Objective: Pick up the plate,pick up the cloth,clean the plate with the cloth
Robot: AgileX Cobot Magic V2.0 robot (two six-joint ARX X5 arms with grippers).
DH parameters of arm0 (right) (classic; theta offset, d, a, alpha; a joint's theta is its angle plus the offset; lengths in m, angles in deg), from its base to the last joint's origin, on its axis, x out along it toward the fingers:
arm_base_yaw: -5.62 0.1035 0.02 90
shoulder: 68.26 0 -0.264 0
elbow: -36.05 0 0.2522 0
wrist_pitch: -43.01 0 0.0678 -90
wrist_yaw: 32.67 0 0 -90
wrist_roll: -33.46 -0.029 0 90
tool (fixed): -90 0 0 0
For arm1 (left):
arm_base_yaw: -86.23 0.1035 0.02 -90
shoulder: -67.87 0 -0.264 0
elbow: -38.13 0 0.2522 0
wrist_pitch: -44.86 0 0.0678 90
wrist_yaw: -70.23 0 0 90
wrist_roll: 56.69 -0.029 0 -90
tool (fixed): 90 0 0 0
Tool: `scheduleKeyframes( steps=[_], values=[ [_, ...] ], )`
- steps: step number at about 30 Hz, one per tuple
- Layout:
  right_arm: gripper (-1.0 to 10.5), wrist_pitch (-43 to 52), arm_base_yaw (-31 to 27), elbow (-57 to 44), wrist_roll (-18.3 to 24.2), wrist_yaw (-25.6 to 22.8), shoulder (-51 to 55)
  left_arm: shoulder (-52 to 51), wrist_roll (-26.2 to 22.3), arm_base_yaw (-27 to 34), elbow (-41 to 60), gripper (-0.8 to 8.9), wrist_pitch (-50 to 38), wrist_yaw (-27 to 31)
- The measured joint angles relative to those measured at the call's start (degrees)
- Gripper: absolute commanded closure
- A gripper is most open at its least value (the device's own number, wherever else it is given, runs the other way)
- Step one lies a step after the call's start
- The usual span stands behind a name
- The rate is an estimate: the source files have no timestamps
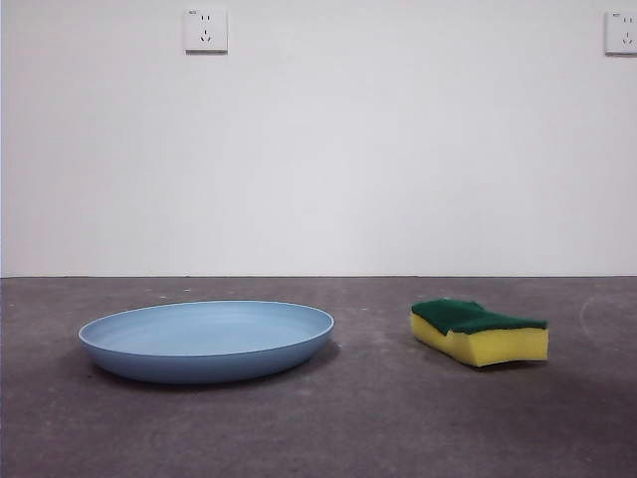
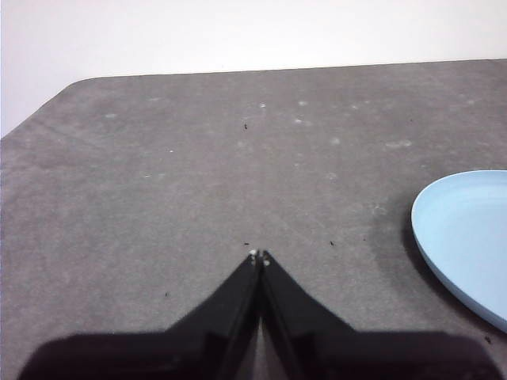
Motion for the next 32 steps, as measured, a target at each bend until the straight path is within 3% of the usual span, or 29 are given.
scheduleKeyframes(
  steps=[13,23,32],
  values=[
    [9.5,0.0,0.0,0.0,-1.7,0.0,0.0,0.0,0.2,0.0,0.0,8.17,-0.1,-0.1],
    [9.6,-0.6,0.0,2.3,-11.8,0.0,-1.5,0.4,7.2,0.0,-2.6,8.19,0.2,-2.1],
    [9.6,-0.4,0.0,16.2,-13.9,0.1,-13.0,9.1,12.7,0.0,-15.6,8.19,2.8,-4.9]
  ],
)
